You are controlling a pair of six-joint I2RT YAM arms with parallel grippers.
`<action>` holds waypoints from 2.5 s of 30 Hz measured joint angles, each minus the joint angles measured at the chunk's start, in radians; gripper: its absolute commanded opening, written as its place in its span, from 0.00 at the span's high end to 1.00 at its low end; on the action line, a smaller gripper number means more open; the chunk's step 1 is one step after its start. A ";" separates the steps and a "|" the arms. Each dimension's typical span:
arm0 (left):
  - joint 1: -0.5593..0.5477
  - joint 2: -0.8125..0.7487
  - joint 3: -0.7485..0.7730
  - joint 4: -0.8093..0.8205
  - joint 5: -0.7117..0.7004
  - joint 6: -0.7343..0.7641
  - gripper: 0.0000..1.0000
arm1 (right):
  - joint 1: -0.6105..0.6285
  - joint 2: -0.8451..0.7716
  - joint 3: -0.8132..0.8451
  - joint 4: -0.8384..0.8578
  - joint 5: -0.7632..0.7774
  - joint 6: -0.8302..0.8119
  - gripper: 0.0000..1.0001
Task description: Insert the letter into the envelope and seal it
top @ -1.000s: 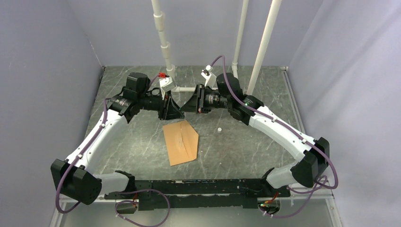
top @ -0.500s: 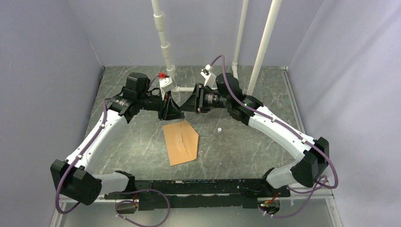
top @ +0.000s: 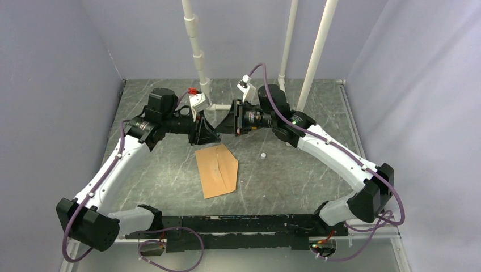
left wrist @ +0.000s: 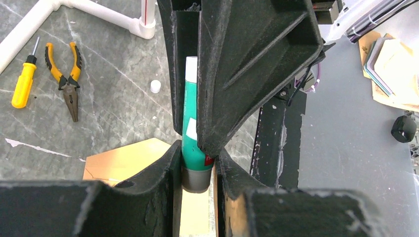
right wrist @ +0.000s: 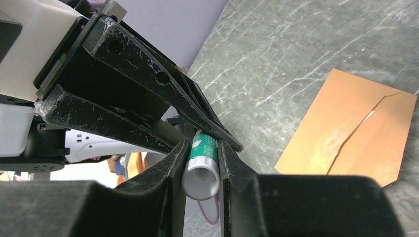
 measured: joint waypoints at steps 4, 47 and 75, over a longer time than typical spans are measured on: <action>-0.006 -0.003 0.000 -0.006 -0.022 0.001 0.81 | 0.002 0.002 0.006 -0.015 0.003 -0.019 1.00; 0.039 0.291 -0.475 0.486 -0.706 -0.885 0.96 | 0.290 0.287 -0.293 0.187 0.797 -0.246 1.00; 0.096 0.385 -0.606 0.727 -0.659 -1.041 0.98 | 0.368 0.478 -0.140 0.100 0.891 -0.258 1.00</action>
